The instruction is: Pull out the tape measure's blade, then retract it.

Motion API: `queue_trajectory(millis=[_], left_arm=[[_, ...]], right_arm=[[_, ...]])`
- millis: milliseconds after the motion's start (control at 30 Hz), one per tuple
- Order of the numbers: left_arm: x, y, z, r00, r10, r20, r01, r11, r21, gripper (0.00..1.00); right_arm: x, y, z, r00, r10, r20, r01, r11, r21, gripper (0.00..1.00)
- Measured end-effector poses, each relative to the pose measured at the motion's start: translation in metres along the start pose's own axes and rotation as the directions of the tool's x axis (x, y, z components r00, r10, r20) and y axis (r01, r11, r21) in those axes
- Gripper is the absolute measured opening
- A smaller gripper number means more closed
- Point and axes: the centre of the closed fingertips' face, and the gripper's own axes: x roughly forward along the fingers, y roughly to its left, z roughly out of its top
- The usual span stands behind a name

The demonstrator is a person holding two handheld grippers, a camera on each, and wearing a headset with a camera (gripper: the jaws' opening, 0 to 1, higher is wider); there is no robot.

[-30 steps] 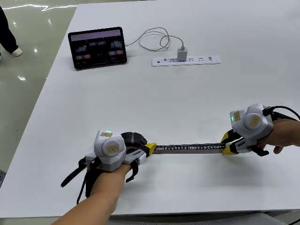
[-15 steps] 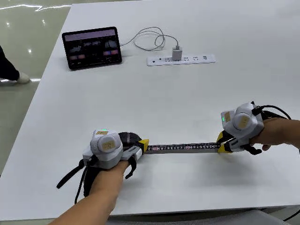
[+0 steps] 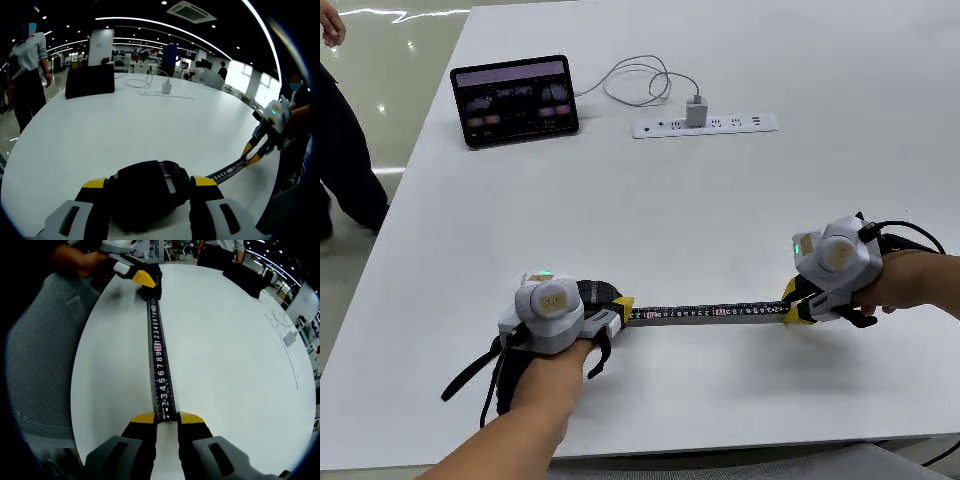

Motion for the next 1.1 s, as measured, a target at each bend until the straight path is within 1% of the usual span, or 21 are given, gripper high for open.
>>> queue_trajectory(millis=[200, 600, 1100], left_arm=[[0.0, 0.001, 0.0, 1.0, 0.005, -0.002, -0.005, 1.0, 0.013, 0.6], [0.0, 0.001, 0.0, 1.0, 0.001, -0.006, -0.001, 1.0, 0.006, 0.6], [0.0, 0.002, 0.001, 0.9999, -0.003, -0.012, 0.003, 1.0, 0.005, 0.6]], right_arm=[[0.001, 0.001, 0.003, 0.9999, 0.002, 0.011, -0.001, 1.0, -0.012, 0.11], [0.002, 0.0, 0.006, 0.9998, -0.001, 0.019, 0.001, 1.0, -0.003, 0.11], [0.01, -0.007, 0.009, 0.9994, -0.001, 0.034, 0.001, 1.0, 0.0, 0.11]])
